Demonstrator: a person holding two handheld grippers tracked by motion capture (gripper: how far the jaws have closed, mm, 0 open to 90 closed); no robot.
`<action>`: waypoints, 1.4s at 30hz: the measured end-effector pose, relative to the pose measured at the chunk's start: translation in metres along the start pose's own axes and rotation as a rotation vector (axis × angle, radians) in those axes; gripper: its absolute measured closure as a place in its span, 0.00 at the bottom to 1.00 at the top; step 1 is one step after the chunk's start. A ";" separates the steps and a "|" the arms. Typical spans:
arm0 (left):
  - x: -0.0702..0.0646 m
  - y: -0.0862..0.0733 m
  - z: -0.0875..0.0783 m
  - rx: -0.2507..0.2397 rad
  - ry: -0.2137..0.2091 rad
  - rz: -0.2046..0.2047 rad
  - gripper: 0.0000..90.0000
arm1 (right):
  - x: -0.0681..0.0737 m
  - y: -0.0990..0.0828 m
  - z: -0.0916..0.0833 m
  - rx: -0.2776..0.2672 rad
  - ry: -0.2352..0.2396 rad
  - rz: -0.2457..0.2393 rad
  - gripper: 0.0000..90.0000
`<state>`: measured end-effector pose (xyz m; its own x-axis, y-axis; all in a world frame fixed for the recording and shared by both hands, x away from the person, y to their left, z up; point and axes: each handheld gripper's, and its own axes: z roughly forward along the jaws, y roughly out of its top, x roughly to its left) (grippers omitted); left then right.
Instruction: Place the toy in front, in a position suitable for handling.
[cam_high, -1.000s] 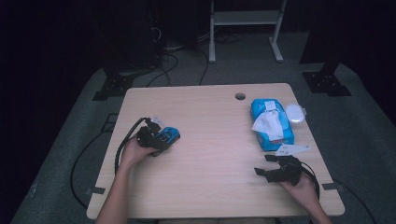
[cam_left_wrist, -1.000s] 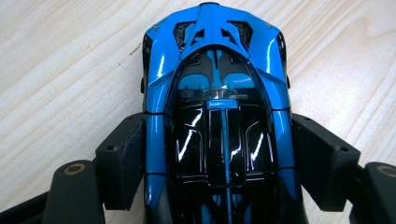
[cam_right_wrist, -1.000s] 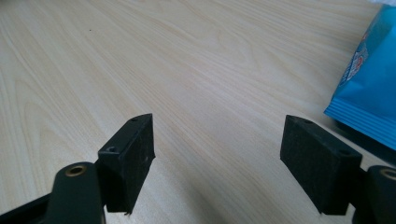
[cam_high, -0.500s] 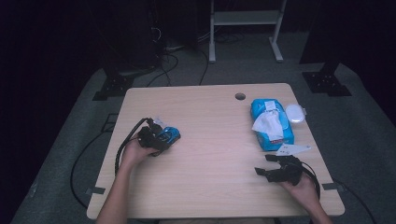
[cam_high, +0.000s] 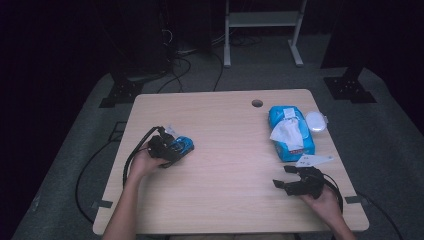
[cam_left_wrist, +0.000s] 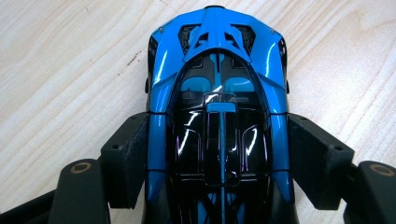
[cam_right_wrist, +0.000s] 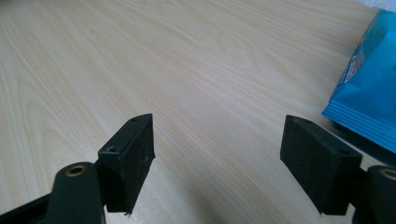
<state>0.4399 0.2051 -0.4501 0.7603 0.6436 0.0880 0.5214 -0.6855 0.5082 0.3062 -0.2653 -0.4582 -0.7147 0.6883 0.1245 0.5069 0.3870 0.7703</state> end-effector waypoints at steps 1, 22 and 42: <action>0.000 0.000 0.000 0.000 0.001 0.000 0.31 | 0.000 0.000 0.000 -0.003 0.000 0.001 0.28; -0.097 0.071 -0.016 -0.203 -0.189 0.210 0.31 | 0.000 0.001 0.001 -0.005 0.000 0.002 0.28; -0.155 0.087 0.042 -0.094 -0.294 0.312 0.31 | -0.005 0.011 -0.015 -0.107 -0.085 0.014 0.28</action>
<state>0.3837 0.0315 -0.4557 0.9609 0.2767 0.0089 0.2218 -0.7888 0.5733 0.3082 -0.2740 -0.4412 -0.6623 0.7443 0.0856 0.4587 0.3125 0.8318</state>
